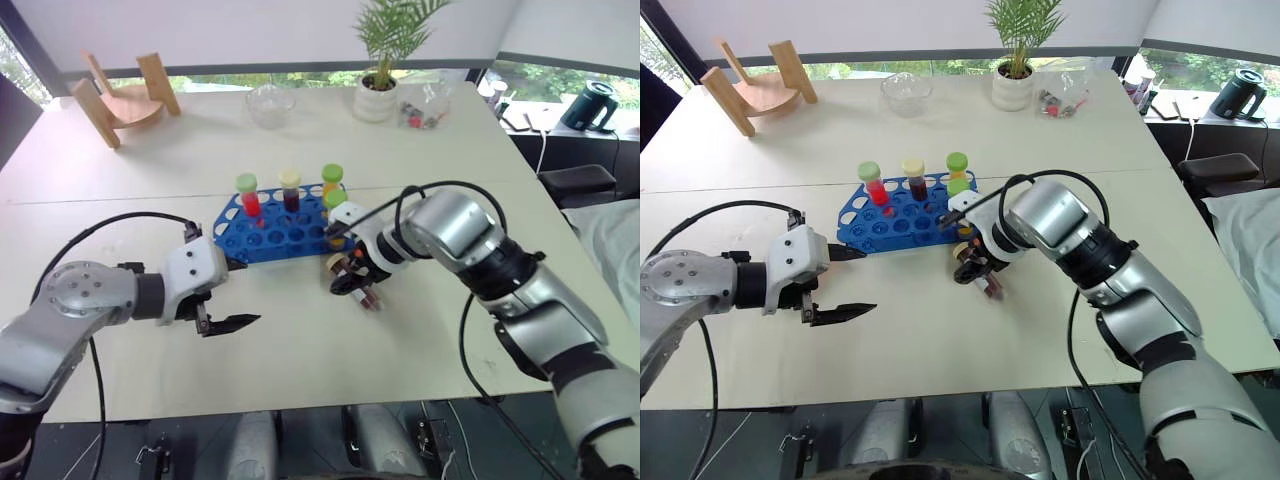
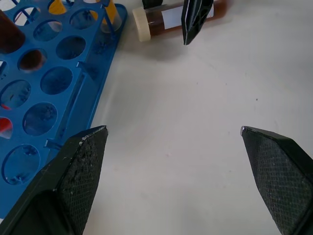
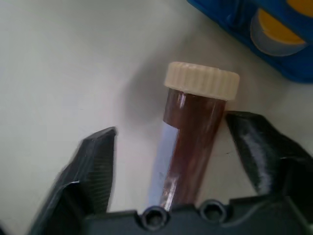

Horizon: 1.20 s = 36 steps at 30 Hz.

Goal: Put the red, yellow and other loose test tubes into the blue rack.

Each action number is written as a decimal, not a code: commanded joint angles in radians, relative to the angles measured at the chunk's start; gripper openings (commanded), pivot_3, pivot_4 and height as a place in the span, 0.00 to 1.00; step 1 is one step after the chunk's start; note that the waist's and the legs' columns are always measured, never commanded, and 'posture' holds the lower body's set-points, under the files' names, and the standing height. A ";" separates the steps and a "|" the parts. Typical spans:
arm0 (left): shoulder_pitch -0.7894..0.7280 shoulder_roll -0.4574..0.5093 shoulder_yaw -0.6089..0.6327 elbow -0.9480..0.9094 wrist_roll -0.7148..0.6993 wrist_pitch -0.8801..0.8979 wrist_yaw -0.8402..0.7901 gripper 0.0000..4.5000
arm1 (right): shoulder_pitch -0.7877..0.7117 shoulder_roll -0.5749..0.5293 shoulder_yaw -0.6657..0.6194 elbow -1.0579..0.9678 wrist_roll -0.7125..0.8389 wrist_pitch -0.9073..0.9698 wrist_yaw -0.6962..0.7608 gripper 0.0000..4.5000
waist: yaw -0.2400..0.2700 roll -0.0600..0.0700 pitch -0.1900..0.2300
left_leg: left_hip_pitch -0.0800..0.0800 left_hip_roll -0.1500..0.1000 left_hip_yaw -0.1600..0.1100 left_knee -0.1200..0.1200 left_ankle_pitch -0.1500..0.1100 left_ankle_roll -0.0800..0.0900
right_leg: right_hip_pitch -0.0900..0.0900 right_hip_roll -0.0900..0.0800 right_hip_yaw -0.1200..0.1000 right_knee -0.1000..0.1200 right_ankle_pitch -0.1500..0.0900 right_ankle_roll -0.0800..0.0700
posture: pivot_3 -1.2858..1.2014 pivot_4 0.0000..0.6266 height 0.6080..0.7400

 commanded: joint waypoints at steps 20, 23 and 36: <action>-0.096 0.047 -0.012 0.211 0.051 -0.087 -0.105 1.00 | 0.111 0.012 -0.119 -0.098 0.030 0.004 -0.046 0.19 | -0.025 -0.001 0.000 | 0.000 0.000 -0.001 -0.001 0.000 0.000 | 0.000 0.001 -0.001 -0.001 0.000 0.000 | 0.52 0.24 1.00; -0.081 0.027 -0.017 0.189 0.051 -0.081 -0.091 1.00 | 0.080 -0.030 -0.042 -0.064 0.001 -0.058 0.004 0.19 | -0.028 -0.001 0.000 | 0.001 0.001 -0.001 -0.001 0.000 0.000 | 0.000 0.001 -0.001 0.000 0.000 0.000 | 0.52 0.24 1.00; -0.019 -0.049 -0.035 0.133 0.066 -0.075 -0.006 1.00 | -0.126 0.005 0.101 0.103 -0.019 -0.080 0.175 0.94 | -0.022 0.000 0.000 | 0.000 0.000 -0.001 -0.001 0.000 0.000 | 0.000 0.000 -0.001 0.000 0.000 0.000 | 0.52 0.24 1.00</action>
